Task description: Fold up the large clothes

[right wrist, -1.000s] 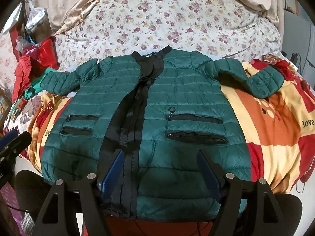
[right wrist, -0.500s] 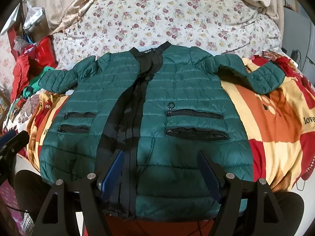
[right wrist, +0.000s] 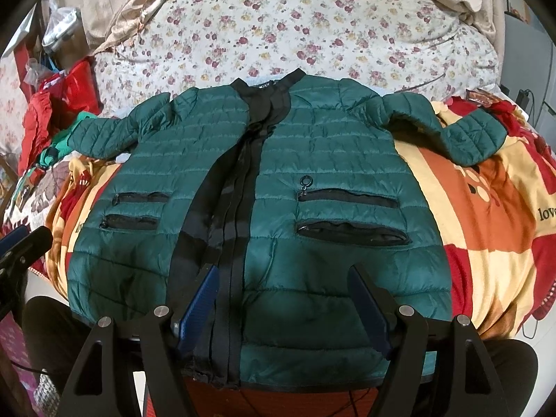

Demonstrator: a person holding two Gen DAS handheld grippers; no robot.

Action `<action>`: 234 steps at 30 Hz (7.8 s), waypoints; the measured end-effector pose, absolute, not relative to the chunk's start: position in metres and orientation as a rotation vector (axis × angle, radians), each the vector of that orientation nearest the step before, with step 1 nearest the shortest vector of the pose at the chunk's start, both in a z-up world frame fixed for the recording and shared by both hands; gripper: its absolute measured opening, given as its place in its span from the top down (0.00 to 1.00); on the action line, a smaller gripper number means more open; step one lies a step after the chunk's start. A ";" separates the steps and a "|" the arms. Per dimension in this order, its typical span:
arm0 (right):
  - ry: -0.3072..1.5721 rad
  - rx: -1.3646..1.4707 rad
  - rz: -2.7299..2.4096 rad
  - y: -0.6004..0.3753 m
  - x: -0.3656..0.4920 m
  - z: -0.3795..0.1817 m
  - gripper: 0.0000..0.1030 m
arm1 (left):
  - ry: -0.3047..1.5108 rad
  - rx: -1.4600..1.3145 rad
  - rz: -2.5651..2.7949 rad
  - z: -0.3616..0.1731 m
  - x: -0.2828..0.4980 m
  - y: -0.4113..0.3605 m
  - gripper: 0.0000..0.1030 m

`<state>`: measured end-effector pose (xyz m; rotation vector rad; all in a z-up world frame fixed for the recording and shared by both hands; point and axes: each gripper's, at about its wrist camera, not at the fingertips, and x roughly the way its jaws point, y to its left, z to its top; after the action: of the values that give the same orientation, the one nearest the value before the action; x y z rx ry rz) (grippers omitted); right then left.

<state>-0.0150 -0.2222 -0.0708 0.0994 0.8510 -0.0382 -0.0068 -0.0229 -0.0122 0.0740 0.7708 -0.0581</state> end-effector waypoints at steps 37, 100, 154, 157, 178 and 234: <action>0.895 0.086 -0.023 -0.216 -0.007 -0.087 0.28 | 0.858 0.027 -0.030 -0.033 0.011 -0.017 0.40; 0.862 0.107 0.045 -0.216 0.086 -0.121 0.16 | 0.892 -0.550 0.252 -0.068 0.355 0.331 0.40; 0.860 0.303 0.185 -0.238 0.109 -0.061 0.13 | 0.859 0.033 -0.265 -0.090 0.167 -0.016 0.48; 0.877 0.287 0.242 -0.213 0.138 -0.057 0.13 | 0.858 0.006 -0.267 -0.092 0.155 -0.002 0.48; 1.044 0.593 0.411 -0.144 0.273 -0.104 0.89 | 0.774 -0.155 -0.107 -0.095 0.140 0.097 0.48; 0.928 0.245 -0.126 -0.298 0.235 -0.082 0.47 | 0.801 -0.089 -0.034 -0.110 0.151 0.083 0.40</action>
<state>0.2355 -0.2977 -0.0823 0.2454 0.9275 -0.1258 0.1510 0.0830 -0.1102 -0.0887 0.8005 -0.0339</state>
